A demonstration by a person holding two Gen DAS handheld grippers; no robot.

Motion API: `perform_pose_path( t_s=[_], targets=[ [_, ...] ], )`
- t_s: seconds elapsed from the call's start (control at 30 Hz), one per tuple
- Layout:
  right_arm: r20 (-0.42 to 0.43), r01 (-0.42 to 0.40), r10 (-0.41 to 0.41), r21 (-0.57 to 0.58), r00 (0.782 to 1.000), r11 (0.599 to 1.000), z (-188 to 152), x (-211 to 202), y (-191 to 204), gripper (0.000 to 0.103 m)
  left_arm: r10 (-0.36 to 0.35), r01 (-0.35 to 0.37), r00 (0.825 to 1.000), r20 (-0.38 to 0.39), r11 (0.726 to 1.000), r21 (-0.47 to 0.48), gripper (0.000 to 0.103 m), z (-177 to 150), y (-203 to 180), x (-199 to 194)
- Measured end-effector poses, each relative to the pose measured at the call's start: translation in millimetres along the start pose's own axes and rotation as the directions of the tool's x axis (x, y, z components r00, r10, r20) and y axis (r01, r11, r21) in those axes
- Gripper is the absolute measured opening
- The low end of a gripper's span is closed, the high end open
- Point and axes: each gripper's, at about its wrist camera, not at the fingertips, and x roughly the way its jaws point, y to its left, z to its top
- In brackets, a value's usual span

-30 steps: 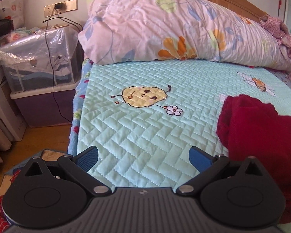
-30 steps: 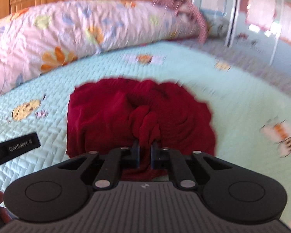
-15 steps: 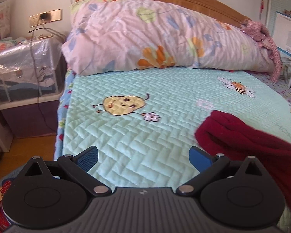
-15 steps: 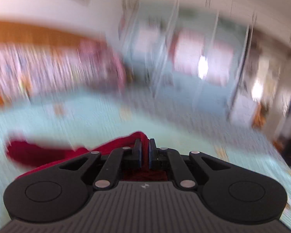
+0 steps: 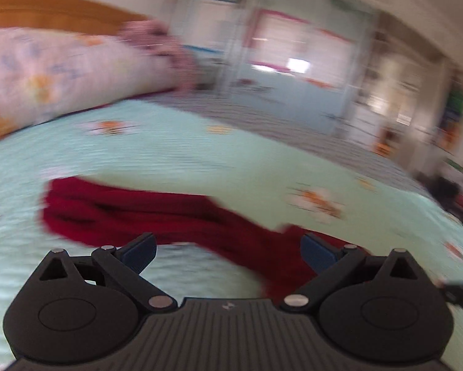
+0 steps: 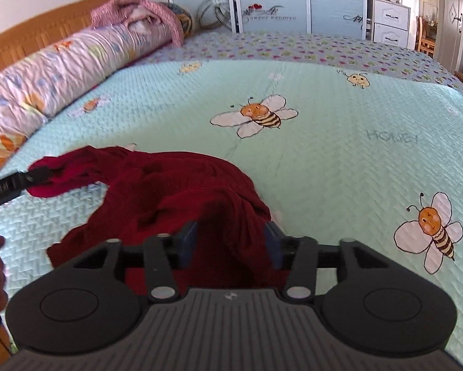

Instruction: Fold clothes

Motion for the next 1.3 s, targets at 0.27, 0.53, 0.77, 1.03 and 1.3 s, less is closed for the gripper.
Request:
perform_pose_path(
  t_s=[0.27,0.53,0.77,1.03,1.3],
  targets=[
    [-0.037,-0.058,0.059,0.01,0.998,0.998,-36,-15,-16,0.052,0.039,-0.013,0.992,-0.122,0.979,0.201,0.102,-21,-37,62],
    [-0.038,-0.089,0.092,0.071,0.995,0.993,-55,-31,-34,0.056,-0.009,0.051,0.968,-0.249,0.985,0.162,0.093,-42,-53,84],
    [-0.019,-0.103,0.105,0.089,0.994,0.991,-73,-53,-45,0.056,-0.012,0.019,0.96,-0.278,1.0,0.024,0.017,-40,-58,76],
    [0.033,-0.061,0.056,0.156,0.998,0.986,-90,-86,-86,0.056,-0.124,0.143,0.976,-0.179,0.985,0.093,0.014,5,-135,8],
    [0.05,0.038,-0.052,0.247,0.997,0.968,-99,-129,-136,0.056,-0.387,0.409,0.911,-0.145,0.895,0.18,0.01,39,-258,-78]
  ],
)
